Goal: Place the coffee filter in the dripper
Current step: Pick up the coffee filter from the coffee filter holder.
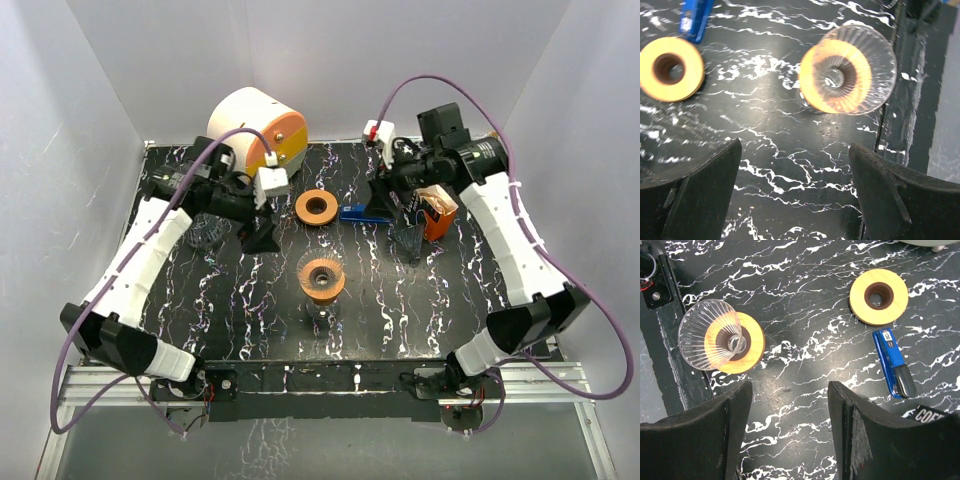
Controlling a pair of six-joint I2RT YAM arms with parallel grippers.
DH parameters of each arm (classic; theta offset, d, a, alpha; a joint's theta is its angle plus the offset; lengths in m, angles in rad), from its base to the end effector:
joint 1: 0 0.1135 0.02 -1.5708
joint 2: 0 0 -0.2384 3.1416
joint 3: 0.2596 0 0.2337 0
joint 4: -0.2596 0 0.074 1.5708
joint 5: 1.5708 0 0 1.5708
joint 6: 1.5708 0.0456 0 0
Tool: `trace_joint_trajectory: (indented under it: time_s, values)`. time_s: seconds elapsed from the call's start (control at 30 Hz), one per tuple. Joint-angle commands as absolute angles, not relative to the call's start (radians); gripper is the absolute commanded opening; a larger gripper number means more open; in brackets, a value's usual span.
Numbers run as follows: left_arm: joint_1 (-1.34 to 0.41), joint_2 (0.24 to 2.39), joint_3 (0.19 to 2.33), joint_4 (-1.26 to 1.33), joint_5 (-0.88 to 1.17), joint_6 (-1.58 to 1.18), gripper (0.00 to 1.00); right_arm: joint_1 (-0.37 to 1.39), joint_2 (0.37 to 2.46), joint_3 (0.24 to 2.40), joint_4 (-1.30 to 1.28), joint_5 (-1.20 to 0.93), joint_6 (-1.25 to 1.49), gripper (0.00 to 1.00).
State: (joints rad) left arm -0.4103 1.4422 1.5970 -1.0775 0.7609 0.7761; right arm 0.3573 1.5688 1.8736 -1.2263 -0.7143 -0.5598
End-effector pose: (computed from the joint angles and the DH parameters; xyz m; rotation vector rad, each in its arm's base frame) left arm 0.2332 -0.1357 0.3587 1.5250 1.7153 -0.7556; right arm 0.2543 0.1268 0.3905 -1.2890 1.9527 0.7829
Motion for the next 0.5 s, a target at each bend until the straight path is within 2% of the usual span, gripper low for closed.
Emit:
trace_joint_trajectory:
  time_s: [0.0,0.37,0.47]
  values:
    - [-0.308,1.373,1.612,-0.982,0.745,0.613,0.88,0.302,1.487,1.795,-1.122,-0.745,-0.505,0.62]
    - [0.034,1.235,1.431,-0.781,0.705,0.336,0.99,0.142,1.303,1.594,-1.039,-0.718,-0.419,0.72]
    - [0.097,1.185,1.376,-0.746,0.668,0.301,0.99,0.094,1.252,1.533,-1.021,-0.710,-0.406,0.74]
